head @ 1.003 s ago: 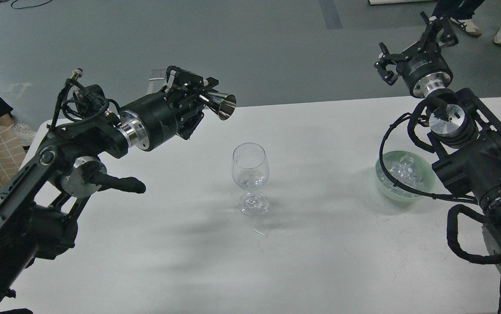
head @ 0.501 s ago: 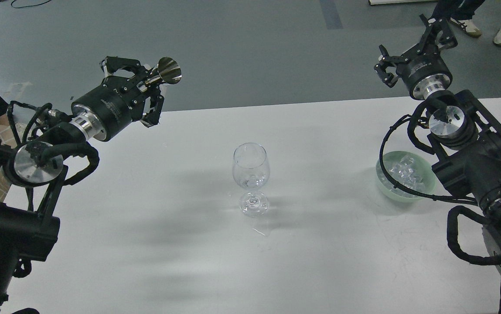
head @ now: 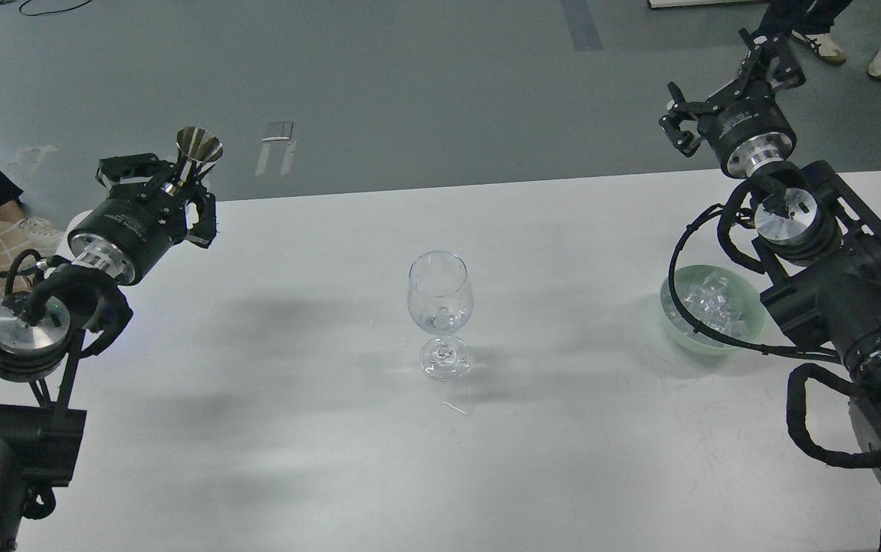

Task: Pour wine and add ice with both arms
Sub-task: 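Lower the metal jigger onto the table beside the left arm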

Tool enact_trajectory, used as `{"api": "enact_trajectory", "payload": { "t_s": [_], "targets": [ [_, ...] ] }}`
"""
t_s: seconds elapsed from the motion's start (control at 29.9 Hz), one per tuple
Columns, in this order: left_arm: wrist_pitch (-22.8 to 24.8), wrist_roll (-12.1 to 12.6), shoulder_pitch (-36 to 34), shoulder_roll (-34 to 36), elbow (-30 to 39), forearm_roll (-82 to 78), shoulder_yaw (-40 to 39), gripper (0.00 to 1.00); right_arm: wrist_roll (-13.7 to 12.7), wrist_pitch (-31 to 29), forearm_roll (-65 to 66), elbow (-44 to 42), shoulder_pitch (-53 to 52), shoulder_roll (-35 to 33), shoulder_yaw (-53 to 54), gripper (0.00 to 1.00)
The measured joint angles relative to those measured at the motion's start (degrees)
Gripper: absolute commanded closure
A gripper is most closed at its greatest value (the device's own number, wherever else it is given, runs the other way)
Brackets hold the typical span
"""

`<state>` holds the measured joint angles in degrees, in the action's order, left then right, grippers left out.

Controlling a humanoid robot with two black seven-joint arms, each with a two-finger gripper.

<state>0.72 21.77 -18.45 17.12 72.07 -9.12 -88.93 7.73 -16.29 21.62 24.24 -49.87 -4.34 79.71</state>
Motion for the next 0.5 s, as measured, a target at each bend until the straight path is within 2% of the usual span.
{"api": "enact_trajectory", "payload": {
  "t_s": [0.27, 0.5],
  "targets": [
    [6.04, -4.64, 0.29, -0.68, -11.12, 5.11, -0.03, 1.0, 0.0, 0.15, 0.08, 0.0, 0.08, 0.03, -0.07, 0.0],
    [8.99, -6.74, 0.34, -1.27, -16.81, 8.58, -0.09, 1.0, 0.0, 0.25, 0.12, -0.01, 0.41, 0.03, -0.08, 0.0]
  ]
}}
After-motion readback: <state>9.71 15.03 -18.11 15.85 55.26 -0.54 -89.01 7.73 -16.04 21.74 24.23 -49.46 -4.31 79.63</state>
